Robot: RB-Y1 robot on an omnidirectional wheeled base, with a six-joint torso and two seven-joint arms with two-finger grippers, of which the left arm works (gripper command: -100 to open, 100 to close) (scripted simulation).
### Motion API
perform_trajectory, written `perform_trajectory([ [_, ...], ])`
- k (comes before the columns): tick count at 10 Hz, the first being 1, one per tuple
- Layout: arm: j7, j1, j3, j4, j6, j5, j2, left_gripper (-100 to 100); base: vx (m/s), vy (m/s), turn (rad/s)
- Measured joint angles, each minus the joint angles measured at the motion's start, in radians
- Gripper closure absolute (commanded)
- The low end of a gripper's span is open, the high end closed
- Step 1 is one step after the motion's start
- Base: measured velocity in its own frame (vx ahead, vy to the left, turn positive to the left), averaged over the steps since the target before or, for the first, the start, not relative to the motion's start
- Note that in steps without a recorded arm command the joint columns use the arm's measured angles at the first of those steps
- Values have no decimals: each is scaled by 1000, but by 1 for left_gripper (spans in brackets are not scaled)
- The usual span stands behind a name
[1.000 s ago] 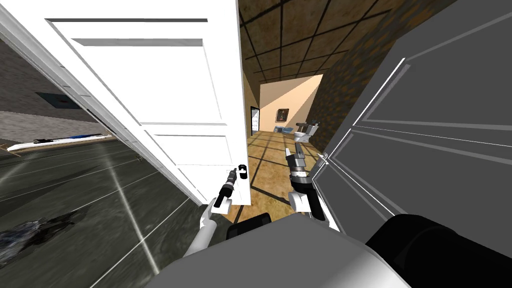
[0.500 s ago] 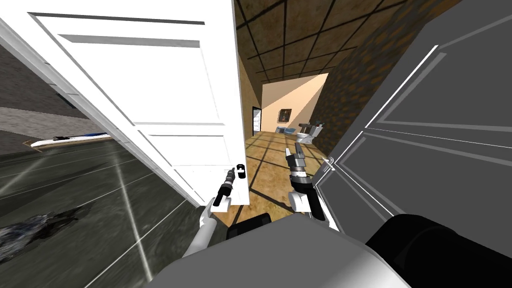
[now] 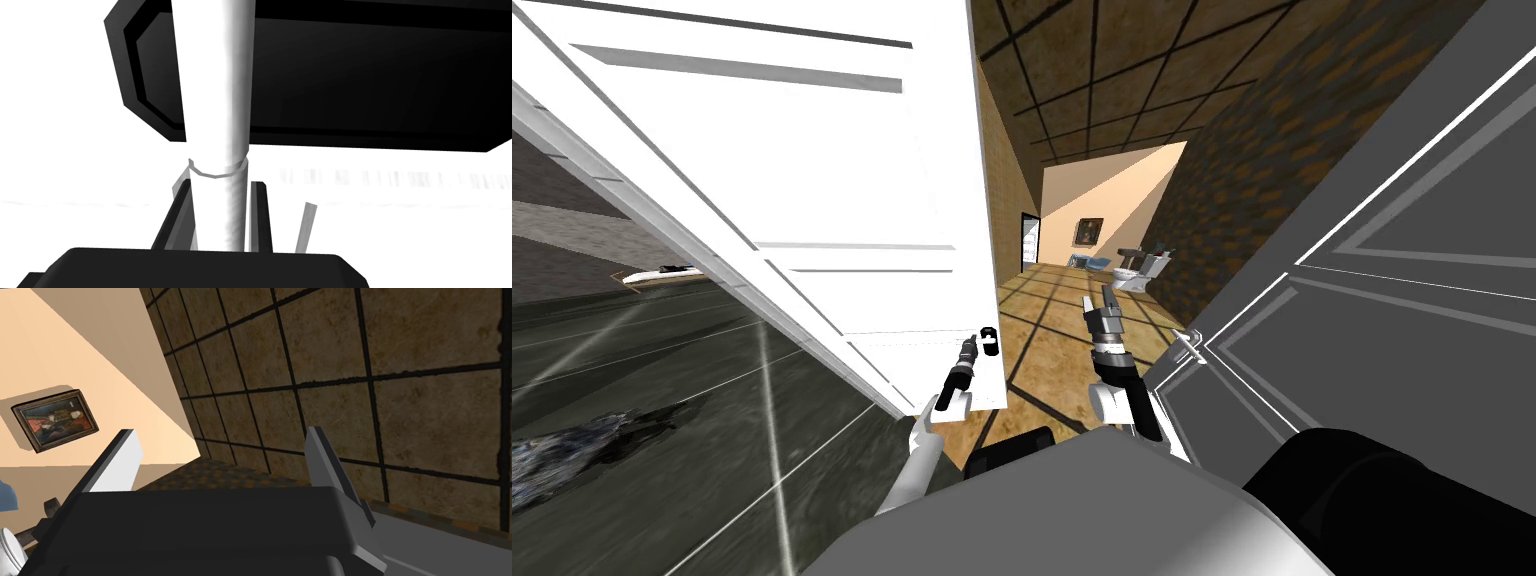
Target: Push the door open
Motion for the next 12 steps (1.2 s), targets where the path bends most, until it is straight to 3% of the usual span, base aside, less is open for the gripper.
perform_trajectory([
  [7,-11,-3,59,16,-3,8,14,100,131,-98,56],
  [9,-15,9,79,-5,3,11,17,100,179,-136,89],
  [12,-24,6,119,-2,4,16,11,100,179,-140,78],
])
